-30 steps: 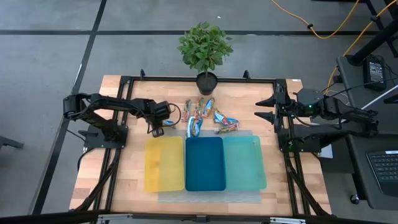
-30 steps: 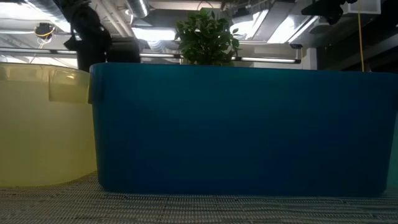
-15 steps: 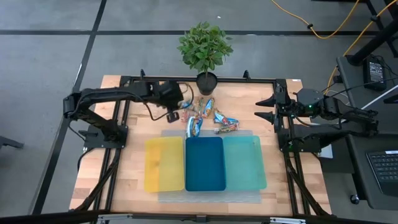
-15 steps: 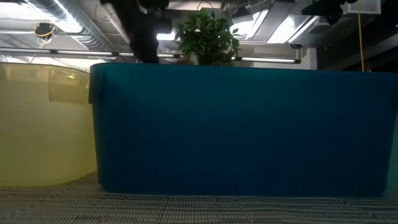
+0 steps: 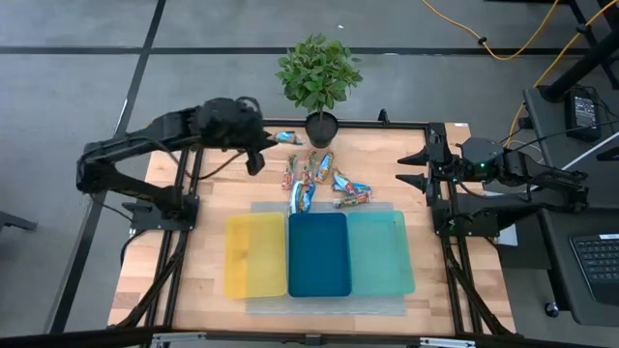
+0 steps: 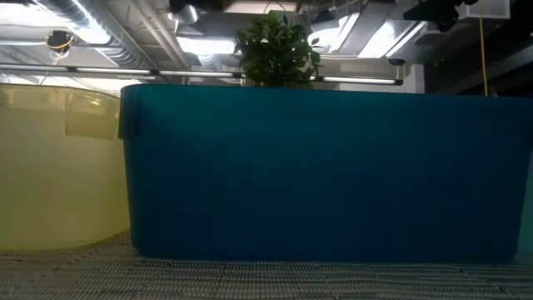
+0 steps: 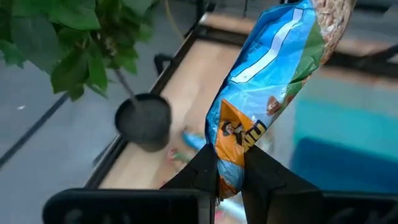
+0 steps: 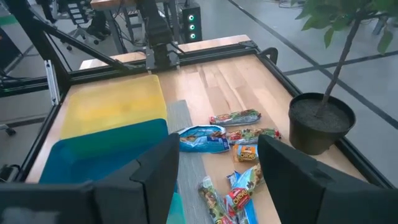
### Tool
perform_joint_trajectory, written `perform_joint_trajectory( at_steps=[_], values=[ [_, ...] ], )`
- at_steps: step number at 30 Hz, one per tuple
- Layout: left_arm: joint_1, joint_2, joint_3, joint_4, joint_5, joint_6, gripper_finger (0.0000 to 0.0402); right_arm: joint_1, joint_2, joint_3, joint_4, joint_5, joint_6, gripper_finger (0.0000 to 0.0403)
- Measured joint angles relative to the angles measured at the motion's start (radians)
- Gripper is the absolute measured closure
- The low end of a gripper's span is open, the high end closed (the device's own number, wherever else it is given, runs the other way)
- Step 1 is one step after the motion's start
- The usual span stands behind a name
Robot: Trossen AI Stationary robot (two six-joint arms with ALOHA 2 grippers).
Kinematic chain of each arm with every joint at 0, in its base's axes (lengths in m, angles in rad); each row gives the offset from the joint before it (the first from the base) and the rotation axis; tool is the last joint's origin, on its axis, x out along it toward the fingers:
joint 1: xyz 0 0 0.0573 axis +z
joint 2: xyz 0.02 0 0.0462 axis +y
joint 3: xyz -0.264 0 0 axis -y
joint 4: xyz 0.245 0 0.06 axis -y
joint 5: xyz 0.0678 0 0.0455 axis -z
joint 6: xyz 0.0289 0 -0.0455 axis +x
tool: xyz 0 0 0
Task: Pick and place Granola Bars by type
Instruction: Put the yellow granola bar into the yellow bin
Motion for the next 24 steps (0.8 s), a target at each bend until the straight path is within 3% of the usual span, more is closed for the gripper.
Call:
perform_joint_trajectory(
  at_steps=[4,11,24],
  values=[
    [-0.078,-0.065,0.0,0.002,0.032,-0.117,0.0361,-0.001,0.001,0.0,0.0,0.0,-0.001,0.0183],
    [-0.313,-0.129,0.001,0.0,0.065,-0.294,0.0369,-0.001,0.001,0.0,0.0,0.0,0.005,0.0182],
    [-0.595,0.023,0.0,-0.152,0.065,-0.664,0.0367,-0.001,0.001,0.0,0.0,0.0,0.005,0.0182]
  ],
)
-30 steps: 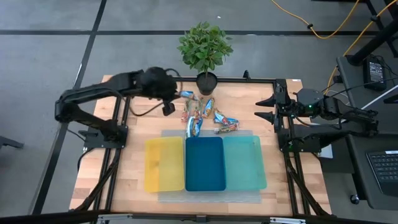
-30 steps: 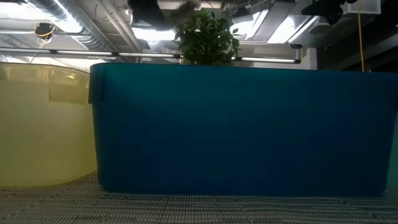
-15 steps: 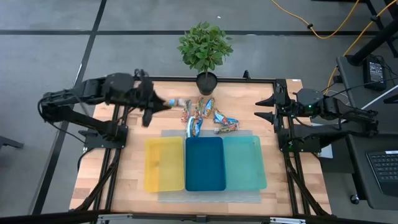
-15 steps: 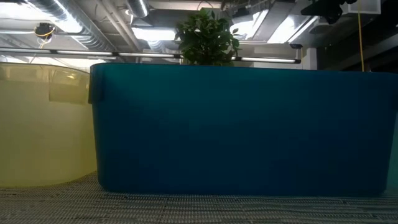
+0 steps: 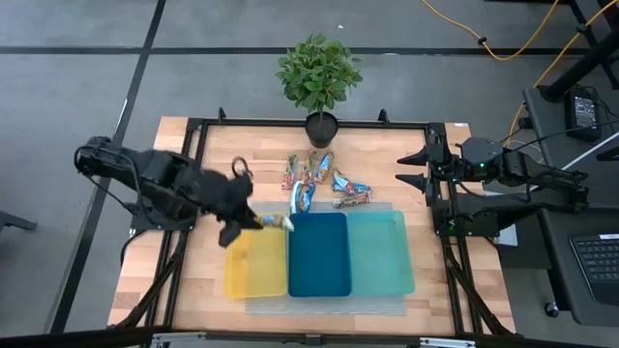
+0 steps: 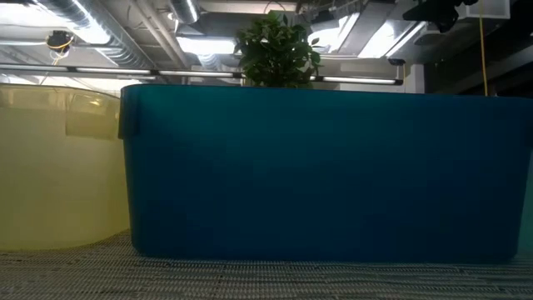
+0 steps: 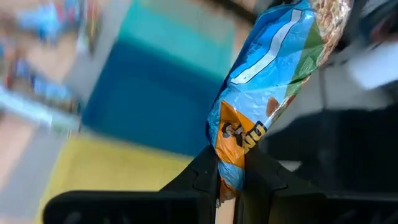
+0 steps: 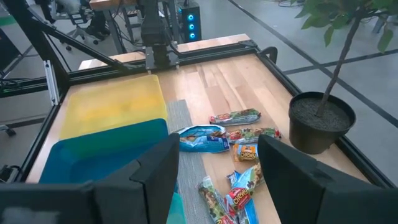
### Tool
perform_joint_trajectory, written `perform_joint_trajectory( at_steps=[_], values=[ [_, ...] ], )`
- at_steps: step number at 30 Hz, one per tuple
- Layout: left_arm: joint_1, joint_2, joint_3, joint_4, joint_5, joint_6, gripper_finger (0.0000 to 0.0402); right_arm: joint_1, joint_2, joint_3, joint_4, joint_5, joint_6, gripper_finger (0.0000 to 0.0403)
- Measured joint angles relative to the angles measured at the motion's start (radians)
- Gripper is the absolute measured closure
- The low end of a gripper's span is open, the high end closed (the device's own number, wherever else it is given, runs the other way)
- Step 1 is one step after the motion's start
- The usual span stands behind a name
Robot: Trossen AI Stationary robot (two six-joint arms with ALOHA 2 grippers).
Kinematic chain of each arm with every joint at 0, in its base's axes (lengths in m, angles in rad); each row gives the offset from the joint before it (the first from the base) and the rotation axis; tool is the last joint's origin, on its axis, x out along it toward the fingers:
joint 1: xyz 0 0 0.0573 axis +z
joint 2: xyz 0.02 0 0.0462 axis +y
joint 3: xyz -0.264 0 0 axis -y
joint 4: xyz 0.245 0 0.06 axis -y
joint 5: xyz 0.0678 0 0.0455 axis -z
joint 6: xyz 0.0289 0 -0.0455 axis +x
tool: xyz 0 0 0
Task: Pick and place Granola Bars by type
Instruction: Put the yellow granola bar into the yellow bin
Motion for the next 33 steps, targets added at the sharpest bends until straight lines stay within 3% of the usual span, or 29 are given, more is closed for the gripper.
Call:
perform_joint_trajectory(
  at_steps=[9,22,33],
  values=[
    [-0.062,0.149,0.0,-0.239,-0.02,-0.151,0.0367,0.0,0.004,0.0,0.0,0.0,-0.003,0.0183],
    [-0.072,0.367,-0.007,-0.276,-0.052,-0.031,0.0364,0.0,0.004,0.0,0.001,-0.001,-0.003,0.0182],
    [-0.122,0.387,-0.235,-0.183,-0.047,-0.16,0.0366,0.0,0.004,0.0,0.0,-0.001,-0.005,0.0182]
  ],
)
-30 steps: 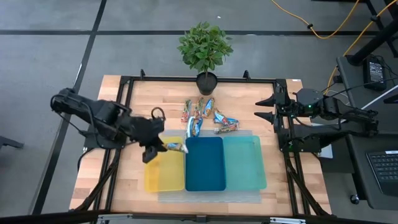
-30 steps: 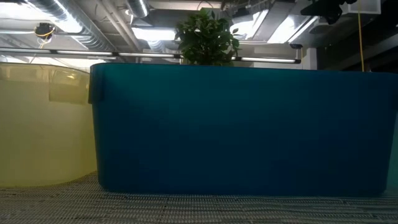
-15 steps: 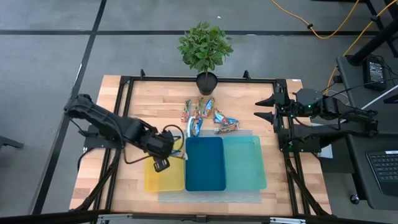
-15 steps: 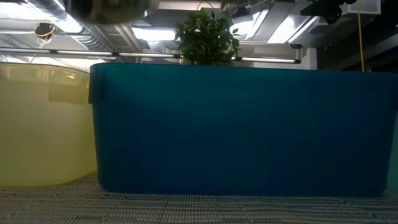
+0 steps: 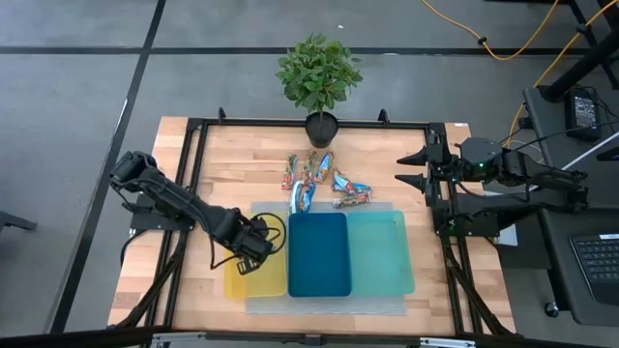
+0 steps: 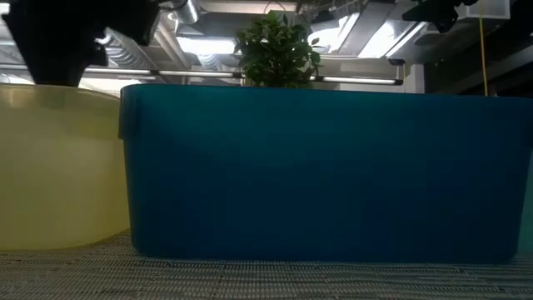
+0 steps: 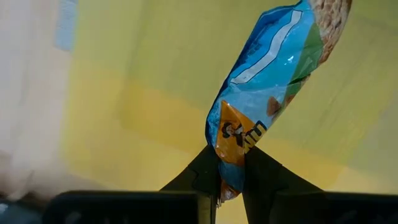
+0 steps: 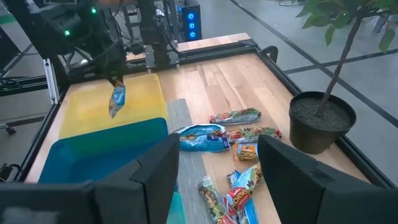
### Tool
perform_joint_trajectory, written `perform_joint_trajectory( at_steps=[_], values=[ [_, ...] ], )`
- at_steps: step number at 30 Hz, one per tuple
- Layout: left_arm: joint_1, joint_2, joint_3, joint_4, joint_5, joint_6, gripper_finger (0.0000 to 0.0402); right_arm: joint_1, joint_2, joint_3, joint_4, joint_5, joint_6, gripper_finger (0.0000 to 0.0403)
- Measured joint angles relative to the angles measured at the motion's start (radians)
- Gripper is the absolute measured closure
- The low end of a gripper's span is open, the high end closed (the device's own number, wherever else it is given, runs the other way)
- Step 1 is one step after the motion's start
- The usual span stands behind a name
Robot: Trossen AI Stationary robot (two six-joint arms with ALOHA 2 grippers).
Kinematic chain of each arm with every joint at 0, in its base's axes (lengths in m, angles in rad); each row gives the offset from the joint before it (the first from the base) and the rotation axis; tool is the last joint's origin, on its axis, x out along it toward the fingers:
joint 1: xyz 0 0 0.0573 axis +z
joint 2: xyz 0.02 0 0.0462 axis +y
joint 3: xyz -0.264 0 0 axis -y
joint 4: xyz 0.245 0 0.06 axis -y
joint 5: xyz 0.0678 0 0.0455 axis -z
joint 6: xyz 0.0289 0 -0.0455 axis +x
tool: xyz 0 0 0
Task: Pick and place Granola Bars by type
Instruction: Put the yellow granola bar into the yellow bin
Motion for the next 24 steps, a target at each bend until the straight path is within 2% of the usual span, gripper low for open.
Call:
perform_joint_trajectory(
  at_steps=[10,15,24],
  values=[
    [0.021,0.0,-0.155,0.237,0.03,-0.02,0.036,0.0,0.0,0.0,0.0,0.0,-0.052,0.0183],
    [0.03,0.0,-0.198,0.268,0.072,-0.02,0.0363,0.0,0.0,0.0,0.0,0.0,-0.051,0.0182],
    [0.031,-0.001,-0.206,0.266,0.088,-0.002,0.0325,0.0,0.0,0.0,0.0,0.0,-0.046,0.0183]
  ],
)
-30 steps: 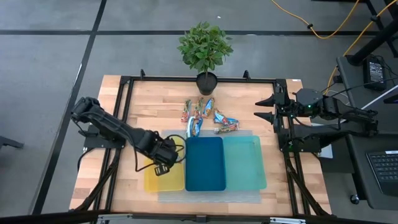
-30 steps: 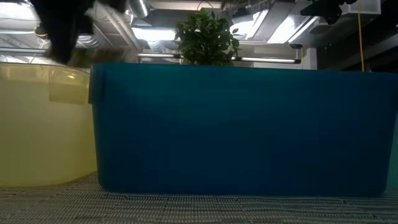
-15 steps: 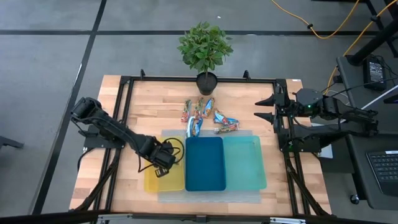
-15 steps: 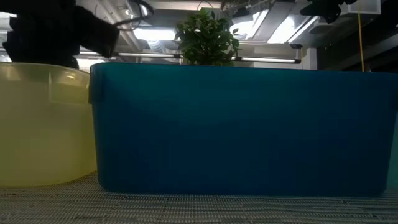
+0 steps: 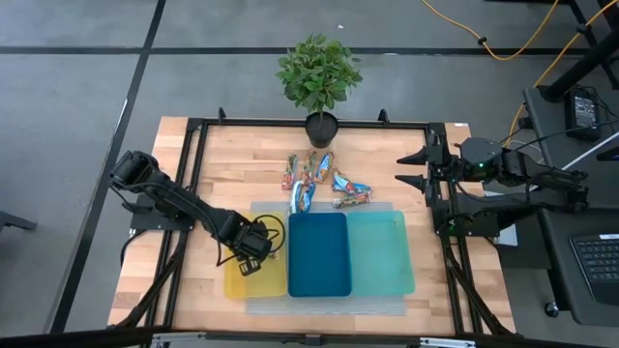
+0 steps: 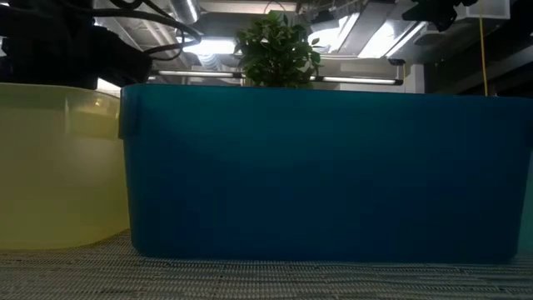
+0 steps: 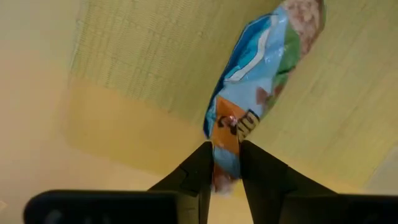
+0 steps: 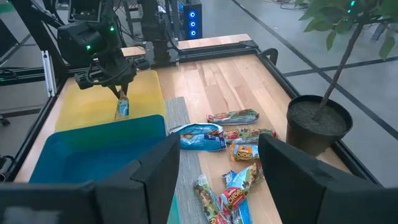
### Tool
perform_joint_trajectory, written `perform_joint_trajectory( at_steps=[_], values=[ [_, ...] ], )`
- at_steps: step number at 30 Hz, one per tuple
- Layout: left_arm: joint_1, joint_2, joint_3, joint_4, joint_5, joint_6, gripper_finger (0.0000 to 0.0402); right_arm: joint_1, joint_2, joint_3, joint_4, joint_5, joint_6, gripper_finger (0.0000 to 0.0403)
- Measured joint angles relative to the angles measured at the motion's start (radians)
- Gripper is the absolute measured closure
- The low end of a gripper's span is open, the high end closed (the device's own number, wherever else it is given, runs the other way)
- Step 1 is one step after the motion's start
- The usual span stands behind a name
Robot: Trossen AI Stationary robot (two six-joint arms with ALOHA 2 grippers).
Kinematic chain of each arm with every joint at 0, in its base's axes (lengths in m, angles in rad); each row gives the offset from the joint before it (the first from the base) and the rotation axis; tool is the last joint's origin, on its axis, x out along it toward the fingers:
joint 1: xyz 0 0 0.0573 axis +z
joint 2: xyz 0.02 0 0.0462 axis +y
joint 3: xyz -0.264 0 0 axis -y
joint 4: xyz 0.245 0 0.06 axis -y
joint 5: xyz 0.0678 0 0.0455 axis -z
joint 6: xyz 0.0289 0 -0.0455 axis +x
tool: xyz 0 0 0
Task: Pick and place Granola Bars by type
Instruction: Put the yellow granola bar into the yellow bin, then put the red granola bar into the blue bin
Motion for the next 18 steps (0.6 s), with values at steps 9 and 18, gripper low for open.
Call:
perform_joint_trajectory(
  at_steps=[9,18],
  values=[
    [0.0,0.0,0.0,0.0,0.014,0.014,0.029,0.0,0.0,0.0,0.0,0.0,-0.001,0.0182],
    [0.031,0.0,0.107,-0.109,0.003,0.084,0.024,0.0,0.0,0.0,0.0,0.001,-0.004,0.0183]
  ],
)
